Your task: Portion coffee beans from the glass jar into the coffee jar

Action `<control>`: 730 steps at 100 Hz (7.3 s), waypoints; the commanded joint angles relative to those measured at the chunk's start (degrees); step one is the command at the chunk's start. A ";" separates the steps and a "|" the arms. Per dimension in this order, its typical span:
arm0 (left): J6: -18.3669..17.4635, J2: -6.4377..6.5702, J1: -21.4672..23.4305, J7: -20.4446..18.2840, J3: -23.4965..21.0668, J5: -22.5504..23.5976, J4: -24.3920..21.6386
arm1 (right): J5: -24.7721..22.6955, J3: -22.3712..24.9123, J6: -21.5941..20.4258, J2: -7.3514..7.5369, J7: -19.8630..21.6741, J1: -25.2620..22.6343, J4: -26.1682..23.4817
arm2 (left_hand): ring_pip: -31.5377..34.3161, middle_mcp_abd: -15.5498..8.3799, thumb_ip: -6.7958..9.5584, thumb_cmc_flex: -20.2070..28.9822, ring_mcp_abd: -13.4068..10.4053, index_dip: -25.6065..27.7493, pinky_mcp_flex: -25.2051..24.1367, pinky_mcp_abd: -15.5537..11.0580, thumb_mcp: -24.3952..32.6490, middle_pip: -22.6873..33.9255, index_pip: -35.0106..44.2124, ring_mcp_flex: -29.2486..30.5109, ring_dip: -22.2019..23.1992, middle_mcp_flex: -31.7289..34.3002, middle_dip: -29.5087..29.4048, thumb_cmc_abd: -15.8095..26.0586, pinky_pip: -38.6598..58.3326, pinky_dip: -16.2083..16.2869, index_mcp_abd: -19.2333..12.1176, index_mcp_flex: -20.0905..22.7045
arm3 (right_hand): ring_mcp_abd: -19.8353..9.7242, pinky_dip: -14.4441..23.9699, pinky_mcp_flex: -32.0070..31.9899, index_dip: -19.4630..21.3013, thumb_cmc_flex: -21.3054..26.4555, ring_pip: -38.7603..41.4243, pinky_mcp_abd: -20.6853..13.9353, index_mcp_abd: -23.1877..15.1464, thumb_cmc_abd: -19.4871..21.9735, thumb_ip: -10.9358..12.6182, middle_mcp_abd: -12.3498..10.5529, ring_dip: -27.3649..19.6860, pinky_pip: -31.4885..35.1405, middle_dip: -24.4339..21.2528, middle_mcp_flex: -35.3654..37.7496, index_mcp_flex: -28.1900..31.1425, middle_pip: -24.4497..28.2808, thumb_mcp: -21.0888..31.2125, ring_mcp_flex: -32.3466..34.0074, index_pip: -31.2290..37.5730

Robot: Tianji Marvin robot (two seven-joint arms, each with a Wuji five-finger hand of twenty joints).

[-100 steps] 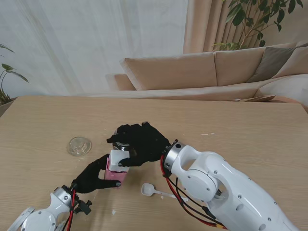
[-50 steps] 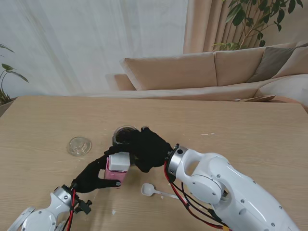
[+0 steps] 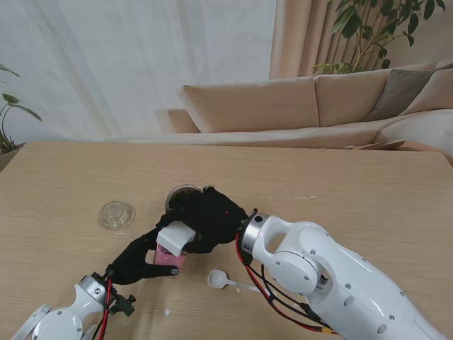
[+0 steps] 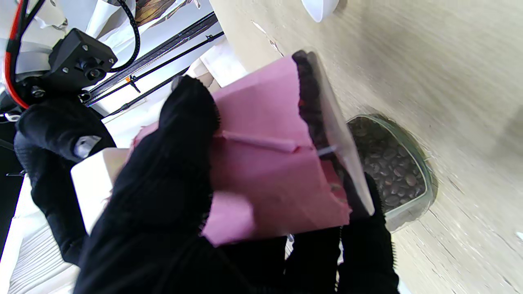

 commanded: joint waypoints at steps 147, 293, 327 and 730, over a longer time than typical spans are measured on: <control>0.06 -0.06 0.27 -2.27 -0.38 -1.57 -0.44 | -3.93 0.67 -5.37 -0.13 -1.19 0.15 1.64 | -0.01 -5.77 4.13 11.07 -0.85 4.60 1.17 -0.35 9.34 6.43 9.58 -1.32 -0.06 3.74 3.17 11.75 2.44 0.36 -8.88 2.87 | -2.13 -0.30 -0.40 -5.61 10.44 -0.41 -2.01 -8.83 -5.19 -1.57 -2.39 -0.45 -0.15 -2.90 -1.43 -4.94 0.14 11.96 -0.70 -4.21; 0.19 -0.17 0.29 -1.84 -0.60 -1.21 -0.45 | -2.73 4.81 -9.16 -0.03 -1.62 -2.26 0.51 | 0.89 -5.67 4.21 11.11 -0.43 4.72 1.76 -0.18 9.35 6.80 9.70 -0.86 0.45 3.98 3.27 11.62 3.96 1.12 -8.95 2.97 | -2.33 -2.05 -0.35 -5.86 18.44 -2.86 -1.53 -9.69 -8.50 0.28 -4.17 -2.41 -2.55 -5.71 -1.73 -8.10 -2.14 24.69 -0.52 -6.45; 0.10 0.15 0.40 -3.39 -0.73 -2.45 -0.62 | -3.38 1.62 -12.73 -0.05 -2.98 1.81 4.70 | 0.86 -5.65 4.15 11.00 -0.44 4.72 1.87 -0.27 9.47 6.88 9.72 -0.73 0.60 4.06 3.24 11.63 4.03 1.14 -8.98 3.01 | -2.92 -2.42 0.22 -5.61 19.67 -2.15 -1.98 -10.70 -10.47 -1.14 -5.33 -2.45 -2.30 -6.91 -1.79 -9.39 -3.08 27.64 -0.22 -6.98; -0.15 0.14 0.90 -2.68 -0.97 -0.68 -1.31 | 2.52 -4.29 -5.84 -0.80 0.07 6.84 5.45 | 6.72 -4.05 4.11 11.05 1.28 5.10 3.17 0.13 9.57 11.44 10.73 0.78 6.16 4.22 5.45 11.62 9.68 4.17 -9.11 3.68 | -1.17 0.38 -0.15 -4.06 2.00 -0.82 -0.26 -5.79 -0.40 -0.23 -1.73 0.18 -0.17 -0.94 4.11 1.48 -3.09 2.90 1.80 -4.56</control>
